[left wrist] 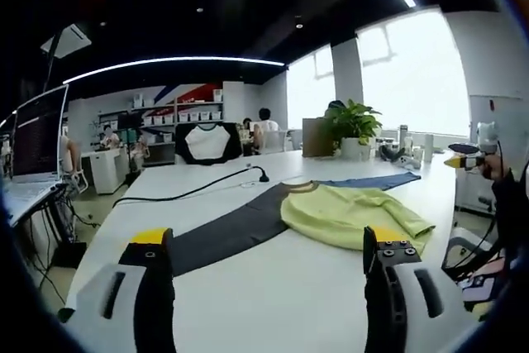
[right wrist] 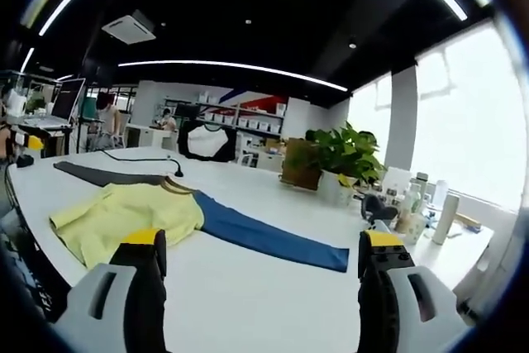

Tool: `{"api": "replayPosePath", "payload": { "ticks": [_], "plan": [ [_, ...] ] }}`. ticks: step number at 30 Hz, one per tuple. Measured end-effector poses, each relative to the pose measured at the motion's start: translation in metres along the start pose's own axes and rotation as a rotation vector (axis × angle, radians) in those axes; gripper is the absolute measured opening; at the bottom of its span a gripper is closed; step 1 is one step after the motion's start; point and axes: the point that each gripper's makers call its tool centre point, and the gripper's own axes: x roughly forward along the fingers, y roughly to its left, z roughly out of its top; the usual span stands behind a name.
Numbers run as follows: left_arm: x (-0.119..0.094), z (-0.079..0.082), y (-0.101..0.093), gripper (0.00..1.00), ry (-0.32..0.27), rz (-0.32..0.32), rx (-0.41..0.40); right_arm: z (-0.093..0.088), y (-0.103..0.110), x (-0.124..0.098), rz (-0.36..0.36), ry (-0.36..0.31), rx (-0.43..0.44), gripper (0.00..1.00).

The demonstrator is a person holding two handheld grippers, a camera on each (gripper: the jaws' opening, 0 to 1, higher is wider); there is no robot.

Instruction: Fold the garment on the visible template until the final outline fits inside the template.

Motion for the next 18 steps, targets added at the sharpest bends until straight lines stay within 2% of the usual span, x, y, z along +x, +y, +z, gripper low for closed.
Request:
{"api": "replayPosePath", "payload": {
  "ticks": [7,12,18],
  "plan": [
    [0.002,-0.007,-0.02,1.0,0.02,-0.021,0.047,0.017,0.026,-0.001,0.078,-0.077,-0.032,1.0],
    [0.009,-0.018,-0.042,1.0,0.05,-0.086,0.057,0.02,0.039,0.0,0.122,-0.087,-0.037,1.0],
    [0.018,-0.031,-0.07,0.99,0.093,-0.157,0.08,0.013,0.056,0.005,0.161,-0.047,-0.063,0.99]
  ]
}}
